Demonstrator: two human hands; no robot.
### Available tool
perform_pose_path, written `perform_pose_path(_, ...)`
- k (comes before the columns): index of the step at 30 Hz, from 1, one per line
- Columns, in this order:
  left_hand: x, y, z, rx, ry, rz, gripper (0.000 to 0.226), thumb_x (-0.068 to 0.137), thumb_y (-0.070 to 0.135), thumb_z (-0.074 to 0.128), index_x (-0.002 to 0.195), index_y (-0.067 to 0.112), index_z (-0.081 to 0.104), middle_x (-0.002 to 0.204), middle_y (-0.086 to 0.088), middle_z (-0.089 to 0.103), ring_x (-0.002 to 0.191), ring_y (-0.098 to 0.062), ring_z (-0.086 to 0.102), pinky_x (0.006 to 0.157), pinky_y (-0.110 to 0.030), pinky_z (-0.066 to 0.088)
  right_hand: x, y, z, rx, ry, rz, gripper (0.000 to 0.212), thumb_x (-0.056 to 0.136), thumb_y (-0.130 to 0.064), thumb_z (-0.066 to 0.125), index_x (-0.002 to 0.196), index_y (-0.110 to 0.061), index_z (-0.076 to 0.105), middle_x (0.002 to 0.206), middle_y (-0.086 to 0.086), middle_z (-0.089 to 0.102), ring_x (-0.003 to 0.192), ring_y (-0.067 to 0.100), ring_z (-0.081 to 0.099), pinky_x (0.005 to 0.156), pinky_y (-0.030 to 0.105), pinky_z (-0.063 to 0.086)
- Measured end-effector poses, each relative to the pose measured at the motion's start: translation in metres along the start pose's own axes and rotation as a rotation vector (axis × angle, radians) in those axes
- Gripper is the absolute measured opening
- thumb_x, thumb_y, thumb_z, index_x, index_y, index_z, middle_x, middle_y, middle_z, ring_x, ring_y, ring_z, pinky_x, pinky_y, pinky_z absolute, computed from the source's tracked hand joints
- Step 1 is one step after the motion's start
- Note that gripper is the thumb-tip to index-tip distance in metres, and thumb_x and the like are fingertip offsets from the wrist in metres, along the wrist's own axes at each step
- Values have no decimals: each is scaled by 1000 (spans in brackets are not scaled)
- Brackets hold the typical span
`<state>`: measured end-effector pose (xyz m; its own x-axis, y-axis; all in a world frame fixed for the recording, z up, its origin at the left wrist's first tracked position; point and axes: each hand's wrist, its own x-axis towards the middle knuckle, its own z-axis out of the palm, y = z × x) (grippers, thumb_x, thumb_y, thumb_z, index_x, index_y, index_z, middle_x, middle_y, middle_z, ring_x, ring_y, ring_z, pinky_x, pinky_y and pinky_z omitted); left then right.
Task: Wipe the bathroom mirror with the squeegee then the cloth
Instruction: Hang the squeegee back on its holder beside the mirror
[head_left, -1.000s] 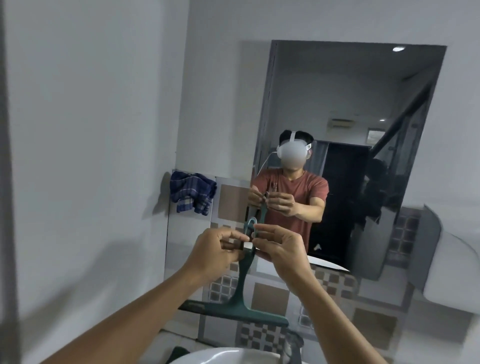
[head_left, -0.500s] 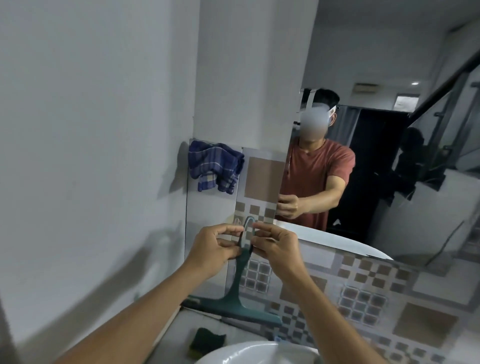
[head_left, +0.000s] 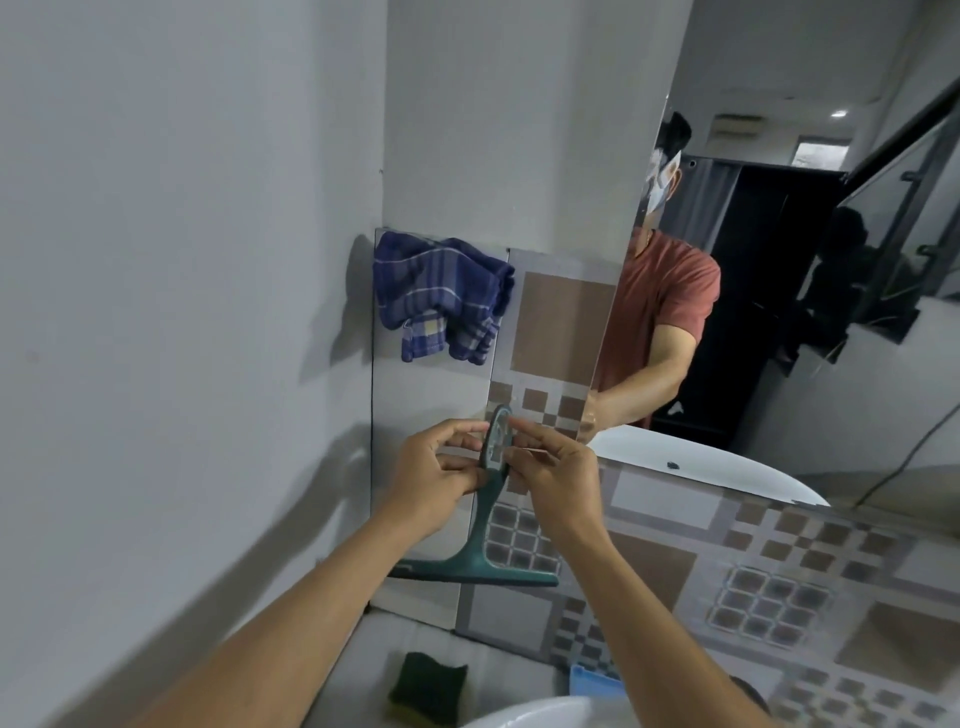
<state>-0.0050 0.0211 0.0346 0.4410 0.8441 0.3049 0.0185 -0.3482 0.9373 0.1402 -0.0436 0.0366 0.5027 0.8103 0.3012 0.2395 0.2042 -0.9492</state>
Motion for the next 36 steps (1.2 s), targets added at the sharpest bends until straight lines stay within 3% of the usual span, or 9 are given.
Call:
perform_pose_path(7, 8, -22, -1, 33, 35, 51, 58, 78, -3, 77, 108, 44, 64, 104, 15, 69, 95, -9, 68, 82, -24, 58, 7, 12, 11, -13, -10, 2, 37, 89, -1, 71, 121, -21, 73, 97, -6, 78, 90, 13, 74, 83, 36, 62)
perform_pose_path(10, 12, -34, 2, 72, 73, 61, 61, 77, -3, 79, 104, 49, 63, 100, 16, 71, 91, -6, 69, 81, -24, 58, 6, 20, 14, -19, 6, 4, 38, 89, 0, 70, 121, -21, 72, 101, -6, 78, 93, 11, 73, 84, 33, 62)
perform_pose_path(15, 12, -49, 12, 144, 134, 123, 57, 77, -5, 78, 109, 39, 63, 101, 16, 71, 93, -1, 68, 79, -16, 56, 3, 28, 14, -6, 16, -19, 44, 90, 6, 67, 105, -35, 74, 102, -9, 76, 90, 8, 73, 78, 23, 60)
perform_pose_path(19, 12, -59, 18, 219, 142, 195, 50, 77, -5, 76, 116, 25, 65, 105, 12, 71, 94, 4, 66, 81, -16, 56, 0, 35, 14, -14, 4, 4, 46, 91, 5, 66, 105, -38, 73, 109, -9, 74, 98, 7, 71, 81, 16, 56)
perform_pose_path(25, 8, -61, 22, 277, 151, 234, 51, 80, -2, 76, 113, 33, 60, 106, 14, 67, 95, 6, 64, 81, -10, 53, -4, 37, 12, -47, -8, 39, 41, 93, 4, 64, 113, -30, 74, 108, -17, 73, 101, 4, 69, 81, 13, 55)
perform_pose_path(29, 7, -61, 23, 313, 143, 222, 49, 82, 1, 75, 116, 33, 60, 110, 10, 67, 96, -3, 67, 85, -15, 55, -8, 35, 12, -118, -14, 38, 42, 94, 3, 62, 123, -26, 71, 115, -13, 71, 102, 4, 67, 81, 12, 55)
perform_pose_path(32, 4, -58, 21, 368, 141, 218, 47, 83, 3, 75, 120, 28, 61, 114, 7, 69, 100, -8, 66, 88, -20, 56, -12, 29, 12, -195, -53, 55, 45, 95, 2, 62, 131, -26, 65, 124, -8, 69, 112, 10, 65, 91, 14, 52)
perform_pose_path(36, -5, -44, 11, 399, 126, 254, 41, 83, 7, 76, 115, 26, 61, 110, 10, 68, 100, -6, 64, 85, -30, 59, -19, 9, 1, -307, -46, 5, 45, 97, 1, 60, 137, -20, 60, 115, -6, 69, 91, -5, 63, 70, 0, 48)
